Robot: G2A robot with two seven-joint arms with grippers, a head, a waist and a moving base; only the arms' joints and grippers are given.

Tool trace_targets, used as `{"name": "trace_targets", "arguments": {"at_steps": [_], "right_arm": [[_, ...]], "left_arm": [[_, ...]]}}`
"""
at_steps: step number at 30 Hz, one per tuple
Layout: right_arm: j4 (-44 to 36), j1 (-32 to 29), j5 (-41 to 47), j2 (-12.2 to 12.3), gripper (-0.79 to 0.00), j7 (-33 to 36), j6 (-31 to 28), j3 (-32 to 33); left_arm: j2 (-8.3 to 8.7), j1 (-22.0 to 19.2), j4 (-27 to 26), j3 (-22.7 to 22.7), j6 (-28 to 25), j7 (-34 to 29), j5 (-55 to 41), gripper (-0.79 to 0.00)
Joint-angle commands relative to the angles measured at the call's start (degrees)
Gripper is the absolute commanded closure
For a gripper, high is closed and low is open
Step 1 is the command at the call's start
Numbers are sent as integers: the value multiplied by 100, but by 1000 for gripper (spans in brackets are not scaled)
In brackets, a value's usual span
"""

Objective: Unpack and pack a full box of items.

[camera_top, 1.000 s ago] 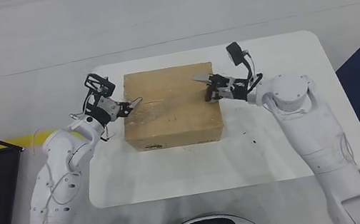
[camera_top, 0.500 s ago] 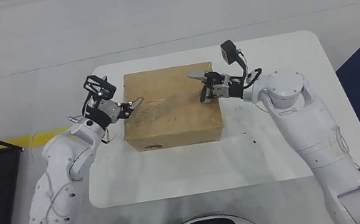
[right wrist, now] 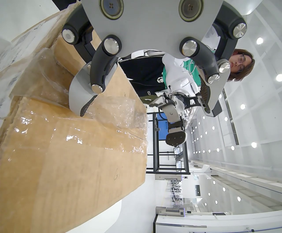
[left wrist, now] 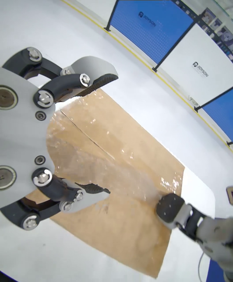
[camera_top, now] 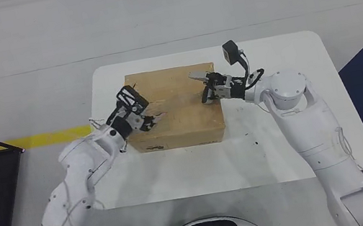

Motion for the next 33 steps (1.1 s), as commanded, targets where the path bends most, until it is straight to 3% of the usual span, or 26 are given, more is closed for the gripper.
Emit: {"name": "trace_targets", "arguments": {"at_steps": [1, 10, 14, 19, 26, 33], "right_arm": [[0, 0, 0, 0, -785, 0, 0, 0], [0, 0, 0, 0, -785, 0, 0, 0], [0, 0, 0, 0, -785, 0, 0, 0], [0, 0, 0, 0, -785, 0, 0, 0], [0, 0, 0, 0, -785, 0, 0, 0], [0, 0, 0, 0, -785, 0, 0, 0]], "left_arm": [[-20, -78, 38, 186, -8, -30, 92, -785], [-218, -855, 455, 1171, 426, -297, 679, -785], [-299, -1099, 629, 1441, 753, -511, 972, -785], [-376, -1255, 861, 1697, 791, -554, 1078, -785], [-423, -1260, 1028, 1621, 1113, -480, 979, -785], [-338, -885, 847, 993, 1616, -427, 1172, -785]]}}
